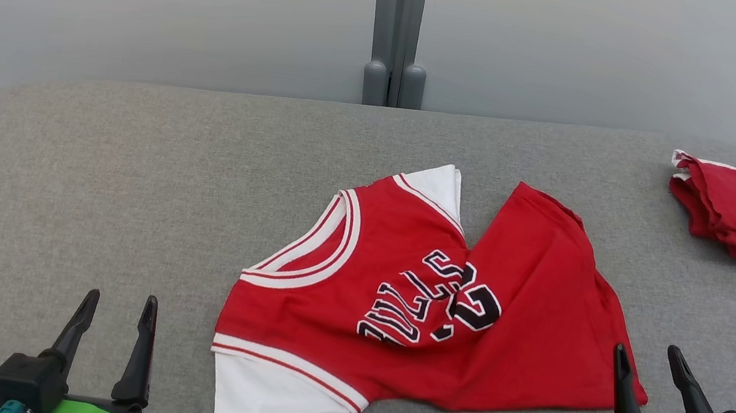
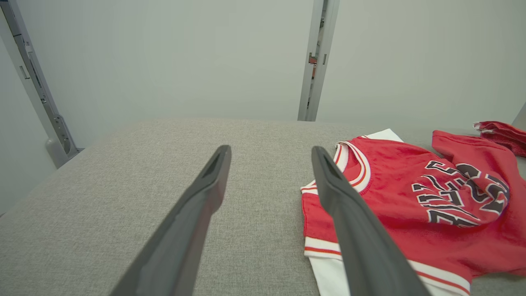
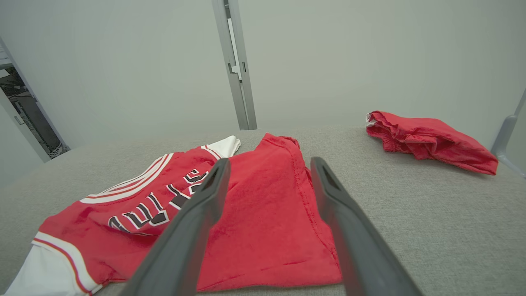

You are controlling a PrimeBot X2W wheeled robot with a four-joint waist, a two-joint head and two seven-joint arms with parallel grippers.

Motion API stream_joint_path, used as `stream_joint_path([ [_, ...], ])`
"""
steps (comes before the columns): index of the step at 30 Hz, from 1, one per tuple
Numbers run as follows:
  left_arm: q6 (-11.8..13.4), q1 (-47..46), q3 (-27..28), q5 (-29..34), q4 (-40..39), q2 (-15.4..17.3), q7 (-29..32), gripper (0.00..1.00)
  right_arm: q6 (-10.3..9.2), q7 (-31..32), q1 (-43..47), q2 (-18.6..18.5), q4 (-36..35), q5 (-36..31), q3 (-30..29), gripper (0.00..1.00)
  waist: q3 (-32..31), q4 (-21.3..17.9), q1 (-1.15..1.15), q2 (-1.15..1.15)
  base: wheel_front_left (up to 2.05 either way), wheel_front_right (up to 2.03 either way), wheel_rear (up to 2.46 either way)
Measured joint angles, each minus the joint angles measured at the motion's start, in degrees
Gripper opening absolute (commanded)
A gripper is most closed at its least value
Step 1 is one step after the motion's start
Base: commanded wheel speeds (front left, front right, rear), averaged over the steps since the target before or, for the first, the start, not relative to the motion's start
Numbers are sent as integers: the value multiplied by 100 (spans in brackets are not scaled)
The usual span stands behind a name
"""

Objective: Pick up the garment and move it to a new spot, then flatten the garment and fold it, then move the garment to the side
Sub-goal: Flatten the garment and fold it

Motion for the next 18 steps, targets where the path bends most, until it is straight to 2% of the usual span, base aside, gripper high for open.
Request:
stream_joint_path([
  [5,0,1,-167,-9,113,27,49,100,-1,53,-23,58,162,20,-133,100,14,5,0,0,0,0,0],
  [10,-21,1,-511,-14,457,23,118,100,0,145,-320,-19,622,-70,-260,100,75,11,0,0,0,0,0],
  [18,-59,-5,-1392,-49,1225,24,136,100,0,226,-927,-265,1950,-116,-240,100,239,79,0,0,0,0,0],
])
